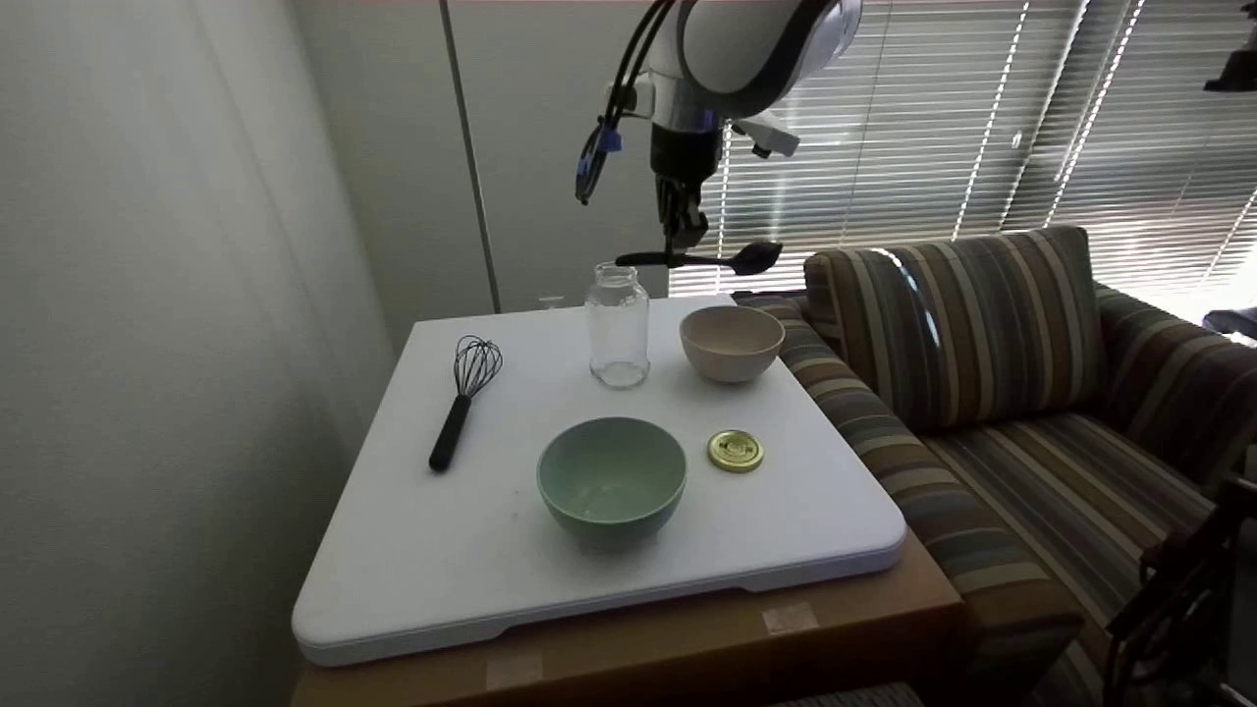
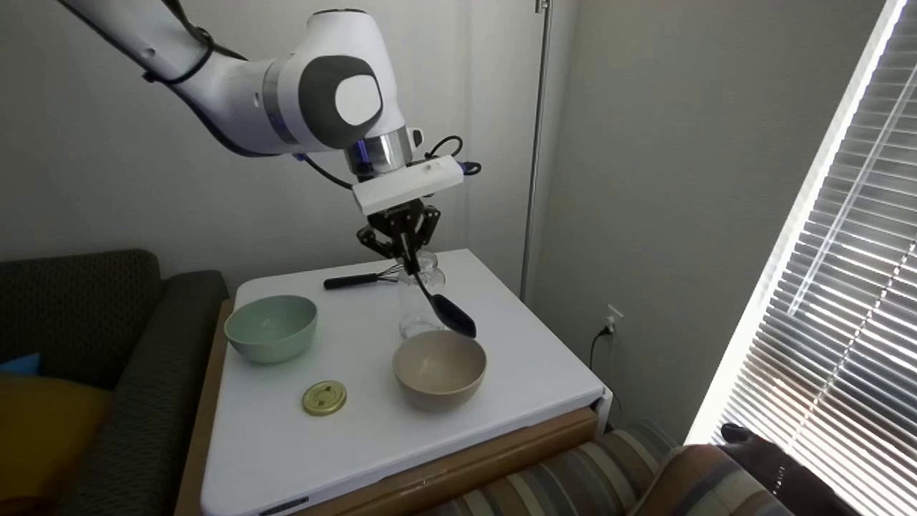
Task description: Put the spoon on the table
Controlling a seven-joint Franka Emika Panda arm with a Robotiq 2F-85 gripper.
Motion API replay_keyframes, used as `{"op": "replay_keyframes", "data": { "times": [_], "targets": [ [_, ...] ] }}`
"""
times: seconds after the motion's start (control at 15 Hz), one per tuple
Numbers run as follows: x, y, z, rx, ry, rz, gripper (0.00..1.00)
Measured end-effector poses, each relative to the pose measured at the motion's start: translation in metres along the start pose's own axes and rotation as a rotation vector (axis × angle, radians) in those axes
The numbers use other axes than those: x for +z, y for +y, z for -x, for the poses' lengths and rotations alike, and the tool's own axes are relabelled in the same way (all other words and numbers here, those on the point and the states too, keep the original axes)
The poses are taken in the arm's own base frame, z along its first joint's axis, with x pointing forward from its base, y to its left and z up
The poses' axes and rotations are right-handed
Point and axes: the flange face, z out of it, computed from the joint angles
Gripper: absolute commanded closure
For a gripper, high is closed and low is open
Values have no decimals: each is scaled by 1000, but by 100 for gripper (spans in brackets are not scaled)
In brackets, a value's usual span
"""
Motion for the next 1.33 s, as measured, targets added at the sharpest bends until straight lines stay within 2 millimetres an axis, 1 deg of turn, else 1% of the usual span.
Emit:
{"op": "replay_keyframes", "data": {
  "times": [0.13, 0.27, 0.4, 0.53, 0.73, 0.93, 1.07, 1.13, 1.2, 1.27, 1.33],
  "targets": [
    [-3, -29, -12, 47, -51, -29, 98],
    [2, -61, -25, 57, -67, -66, 98],
    [16, -91, -32, 58, -78, -108, 98],
    [36, -112, -29, 68, -81, -121, 98],
    [76, -129, -12, 76, -79, -80, 98],
    [115, -141, 3, 89, -61, -51, 98],
    [133, -150, 6, 85, -54, -49, 98],
    [136, -152, 5, 78, -52, -45, 68],
    [139, -154, 4, 72, -51, -39, 66],
    [139, -155, 2, 69, -51, -36, 60],
    [139, -156, 0, 66, -49, -33, 53]
  ]
}}
